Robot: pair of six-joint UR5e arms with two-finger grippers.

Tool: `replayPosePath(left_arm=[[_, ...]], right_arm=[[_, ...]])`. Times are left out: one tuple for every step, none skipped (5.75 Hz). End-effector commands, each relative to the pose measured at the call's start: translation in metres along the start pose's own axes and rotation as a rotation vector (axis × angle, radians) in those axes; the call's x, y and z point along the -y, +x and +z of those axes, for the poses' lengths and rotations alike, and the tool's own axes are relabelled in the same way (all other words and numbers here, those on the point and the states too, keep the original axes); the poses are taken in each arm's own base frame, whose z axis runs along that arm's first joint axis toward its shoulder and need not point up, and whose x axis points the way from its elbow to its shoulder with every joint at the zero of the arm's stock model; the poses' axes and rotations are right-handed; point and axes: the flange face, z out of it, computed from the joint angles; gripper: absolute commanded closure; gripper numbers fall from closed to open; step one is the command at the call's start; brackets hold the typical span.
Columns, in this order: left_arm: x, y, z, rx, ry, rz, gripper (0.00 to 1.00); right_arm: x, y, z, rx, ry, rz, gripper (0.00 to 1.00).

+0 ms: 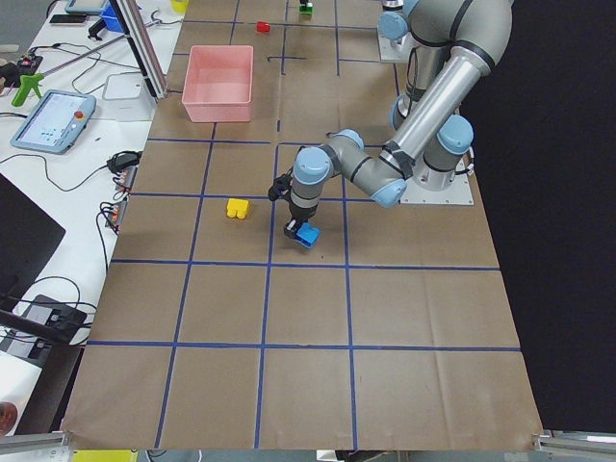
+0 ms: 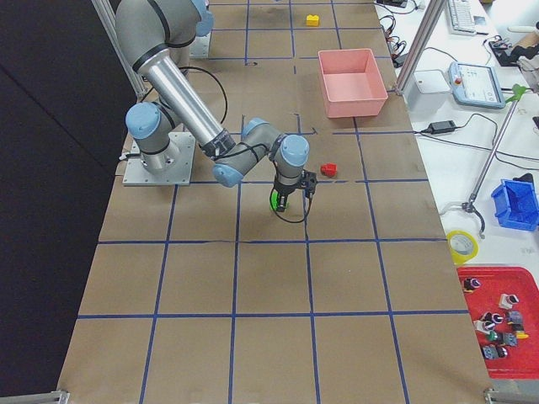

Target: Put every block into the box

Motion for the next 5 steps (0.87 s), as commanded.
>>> replayPosePath(left_arm=[[0.074, -0.018, -0.094, -0.054, -0.013, -0.070, 0.89], [0.126, -0.003, -0.127, -0.065, -0.017, -0.163, 0.90], [0.194, 0.018, -0.122, -0.056, -0.020, -0.205, 0.90], [0.251, 0.045, -0.135, -0.033, -0.033, -0.266, 0.90], [0.310, 0.089, -0.152, -0.040, -0.060, -0.327, 0.90]], right_arm=[[0.029, 0.001, -0.081, -0.022, 0.077, -0.010, 0.84], [0.059, -0.024, -0.135, -0.016, 0.156, -0.073, 0.91], [0.086, -0.071, -0.185, -0.020, 0.261, -0.162, 0.91], [0.103, -0.124, -0.211, -0.027, 0.314, -0.245, 0.91], [0.119, -0.190, -0.220, 0.052, 0.361, -0.263, 0.91]])
